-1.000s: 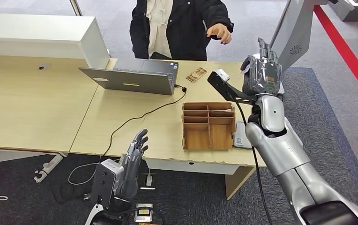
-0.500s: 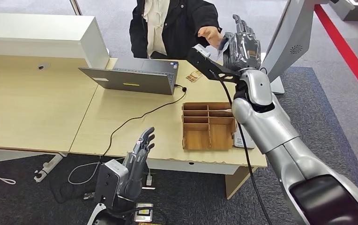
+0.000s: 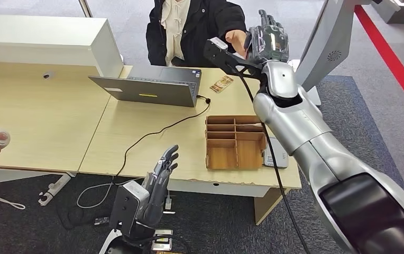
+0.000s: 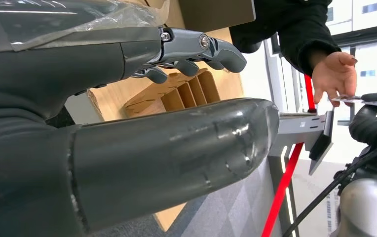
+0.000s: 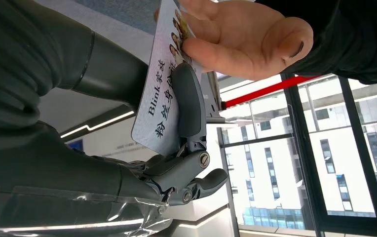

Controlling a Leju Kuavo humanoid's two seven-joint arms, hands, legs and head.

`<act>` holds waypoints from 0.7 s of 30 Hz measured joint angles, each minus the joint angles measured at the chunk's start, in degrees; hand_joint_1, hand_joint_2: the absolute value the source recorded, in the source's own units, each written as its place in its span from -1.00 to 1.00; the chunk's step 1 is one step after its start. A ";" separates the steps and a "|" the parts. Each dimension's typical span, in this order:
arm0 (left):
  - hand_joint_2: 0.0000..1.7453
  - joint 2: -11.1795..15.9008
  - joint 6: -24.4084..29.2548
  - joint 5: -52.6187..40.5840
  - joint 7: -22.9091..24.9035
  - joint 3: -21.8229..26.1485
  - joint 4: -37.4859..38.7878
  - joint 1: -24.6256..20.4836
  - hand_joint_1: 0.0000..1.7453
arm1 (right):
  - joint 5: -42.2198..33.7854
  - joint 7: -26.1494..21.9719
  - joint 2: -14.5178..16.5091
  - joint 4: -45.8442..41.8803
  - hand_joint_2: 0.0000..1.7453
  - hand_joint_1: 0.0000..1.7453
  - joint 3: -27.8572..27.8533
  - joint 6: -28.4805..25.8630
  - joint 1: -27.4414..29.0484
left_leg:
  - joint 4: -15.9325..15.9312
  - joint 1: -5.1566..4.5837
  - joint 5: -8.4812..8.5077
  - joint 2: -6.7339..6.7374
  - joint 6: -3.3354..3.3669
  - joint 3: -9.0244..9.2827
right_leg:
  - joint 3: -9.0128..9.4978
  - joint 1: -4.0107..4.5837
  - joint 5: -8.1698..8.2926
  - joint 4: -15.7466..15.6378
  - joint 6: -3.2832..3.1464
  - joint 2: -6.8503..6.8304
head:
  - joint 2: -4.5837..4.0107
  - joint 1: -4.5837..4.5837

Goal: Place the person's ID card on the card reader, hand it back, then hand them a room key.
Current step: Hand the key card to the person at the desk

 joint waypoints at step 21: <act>-1.00 0.32 -0.27 3.53 -1.19 0.01 0.00 -0.25 -1.00 | -0.13 5.07 -0.73 10.08 1.00 -1.00 3.71 -3.10 -2.01 | 0.01 0.00 0.00 0.01 0.00 0.03 | -0.01 -0.01 0.00 0.00 0.00 0.01 | 0.00 -0.01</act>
